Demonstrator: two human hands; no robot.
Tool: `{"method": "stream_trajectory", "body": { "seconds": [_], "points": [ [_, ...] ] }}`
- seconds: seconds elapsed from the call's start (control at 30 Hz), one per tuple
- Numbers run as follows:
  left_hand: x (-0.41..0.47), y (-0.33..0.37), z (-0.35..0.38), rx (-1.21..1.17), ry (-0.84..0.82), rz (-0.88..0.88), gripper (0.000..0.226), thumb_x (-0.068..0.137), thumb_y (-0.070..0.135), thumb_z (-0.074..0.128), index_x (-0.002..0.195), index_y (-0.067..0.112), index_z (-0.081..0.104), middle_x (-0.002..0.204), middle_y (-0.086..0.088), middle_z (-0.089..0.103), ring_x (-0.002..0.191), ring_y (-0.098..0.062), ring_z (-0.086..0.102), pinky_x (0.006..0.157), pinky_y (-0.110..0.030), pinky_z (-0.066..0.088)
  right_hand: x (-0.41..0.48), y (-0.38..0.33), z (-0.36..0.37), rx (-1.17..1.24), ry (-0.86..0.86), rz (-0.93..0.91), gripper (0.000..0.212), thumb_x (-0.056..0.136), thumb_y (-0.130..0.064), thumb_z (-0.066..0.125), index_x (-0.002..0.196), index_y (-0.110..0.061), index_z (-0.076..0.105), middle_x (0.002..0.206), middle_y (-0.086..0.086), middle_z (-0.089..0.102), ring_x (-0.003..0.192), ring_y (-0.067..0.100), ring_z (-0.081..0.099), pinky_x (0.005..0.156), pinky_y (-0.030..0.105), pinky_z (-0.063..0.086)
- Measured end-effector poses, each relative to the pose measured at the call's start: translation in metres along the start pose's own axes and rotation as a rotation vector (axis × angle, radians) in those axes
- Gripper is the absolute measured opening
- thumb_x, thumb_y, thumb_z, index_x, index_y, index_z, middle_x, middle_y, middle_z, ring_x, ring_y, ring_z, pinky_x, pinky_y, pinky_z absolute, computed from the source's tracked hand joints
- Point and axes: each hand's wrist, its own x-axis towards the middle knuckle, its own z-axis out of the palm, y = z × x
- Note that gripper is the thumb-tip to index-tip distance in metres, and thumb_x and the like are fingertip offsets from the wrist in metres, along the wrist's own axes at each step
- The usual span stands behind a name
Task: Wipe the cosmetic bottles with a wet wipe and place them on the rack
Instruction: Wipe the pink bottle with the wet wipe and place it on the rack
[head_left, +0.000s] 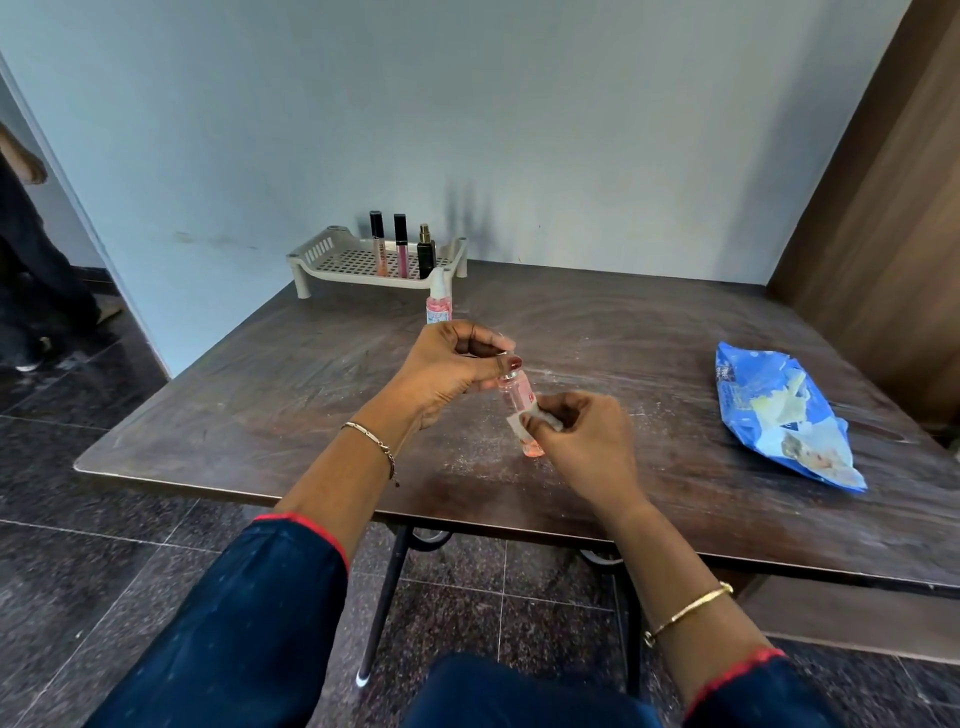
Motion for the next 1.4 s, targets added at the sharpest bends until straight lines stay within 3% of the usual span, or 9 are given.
{"method": "stream_trajectory", "body": {
  "seconds": [0.07, 0.2, 0.33, 0.53, 0.8, 0.9, 1.07, 1.27, 1.4],
  "points": [
    [0.001, 0.000, 0.001, 0.002, 0.002, 0.004, 0.019, 0.074, -0.007, 0.072, 0.092, -0.004, 0.066, 0.076, -0.002, 0.071, 0.068, -0.008, 0.070, 0.058, -0.017, 0.054, 0.007, -0.009, 0.004, 0.041, 0.039, -0.033, 0.022, 0.077, -0.022, 0.078, 0.098, -0.019, 0.074, 0.084, -0.011, 0.073, 0.074, -0.003, 0.065, 0.074, 0.020, 0.056],
    [0.004, -0.002, -0.002, 0.017, 0.006, 0.006, 0.017, 0.074, -0.005, 0.074, 0.088, 0.000, 0.068, 0.071, -0.001, 0.072, 0.068, -0.010, 0.071, 0.060, -0.021, 0.057, 0.011, -0.012, 0.012, 0.009, 0.071, -0.082, 0.030, 0.078, -0.024, 0.077, 0.107, -0.018, 0.072, 0.092, -0.011, 0.073, 0.074, -0.007, 0.063, 0.073, 0.011, 0.052],
    [0.006, -0.005, -0.006, 0.020, 0.009, 0.005, 0.019, 0.074, -0.003, 0.074, 0.091, 0.001, 0.068, 0.080, -0.003, 0.072, 0.074, -0.011, 0.071, 0.064, -0.022, 0.058, -0.002, 0.003, 0.008, -0.074, 0.005, -0.051, 0.032, 0.079, -0.023, 0.077, 0.109, -0.015, 0.070, 0.097, -0.005, 0.073, 0.079, 0.001, 0.065, 0.078, 0.023, 0.056],
    [0.007, -0.010, -0.001, -0.036, -0.025, 0.021, 0.019, 0.074, -0.005, 0.073, 0.089, 0.007, 0.069, 0.083, -0.004, 0.073, 0.079, -0.013, 0.071, 0.072, -0.027, 0.059, -0.022, 0.020, -0.002, -0.201, -0.003, 0.016, 0.026, 0.079, -0.029, 0.076, 0.102, -0.019, 0.073, 0.095, -0.008, 0.073, 0.082, 0.003, 0.064, 0.072, 0.016, 0.046],
    [0.004, -0.009, 0.000, -0.027, -0.015, 0.054, 0.019, 0.072, -0.005, 0.074, 0.086, 0.009, 0.072, 0.086, -0.005, 0.075, 0.090, -0.022, 0.069, 0.087, -0.040, 0.054, -0.002, 0.003, 0.004, 0.088, -0.053, 0.045, 0.020, 0.082, -0.015, 0.072, 0.102, -0.018, 0.073, 0.093, -0.008, 0.073, 0.083, 0.001, 0.066, 0.085, 0.027, 0.054],
    [0.003, -0.010, 0.002, -0.039, -0.032, 0.101, 0.022, 0.073, -0.009, 0.072, 0.088, 0.007, 0.071, 0.084, -0.003, 0.075, 0.083, -0.014, 0.071, 0.077, -0.029, 0.058, 0.010, -0.009, 0.007, 0.270, -0.033, 0.057, 0.016, 0.087, -0.010, 0.066, 0.099, -0.016, 0.074, 0.089, -0.006, 0.074, 0.086, 0.008, 0.068, 0.088, 0.036, 0.055],
    [0.002, -0.016, 0.007, -0.060, 0.003, 0.161, 0.024, 0.073, -0.011, 0.070, 0.091, 0.005, 0.070, 0.082, -0.001, 0.075, 0.081, -0.013, 0.071, 0.072, -0.025, 0.058, 0.007, -0.005, 0.015, 0.394, 0.016, 0.065, 0.023, 0.089, -0.008, 0.063, 0.111, -0.011, 0.069, 0.099, -0.004, 0.072, 0.094, 0.008, 0.067, 0.090, 0.028, 0.053],
    [0.009, -0.017, 0.010, -0.116, 0.015, 0.160, 0.024, 0.073, -0.013, 0.070, 0.092, 0.003, 0.069, 0.085, -0.001, 0.075, 0.086, -0.015, 0.070, 0.082, -0.032, 0.057, -0.005, 0.024, 0.022, 0.283, -0.073, 0.138, 0.022, 0.087, -0.009, 0.066, 0.109, -0.012, 0.070, 0.099, -0.005, 0.072, 0.093, 0.008, 0.067, 0.094, 0.038, 0.052],
    [0.013, -0.018, 0.015, -0.136, 0.029, 0.144, 0.024, 0.074, -0.014, 0.069, 0.092, 0.003, 0.069, 0.083, -0.001, 0.075, 0.084, -0.013, 0.070, 0.078, -0.029, 0.057, 0.007, 0.014, 0.018, 0.325, -0.022, 0.116, 0.022, 0.087, -0.009, 0.067, 0.108, -0.013, 0.070, 0.098, -0.003, 0.073, 0.092, 0.010, 0.068, 0.091, 0.037, 0.054]
  ]
}}
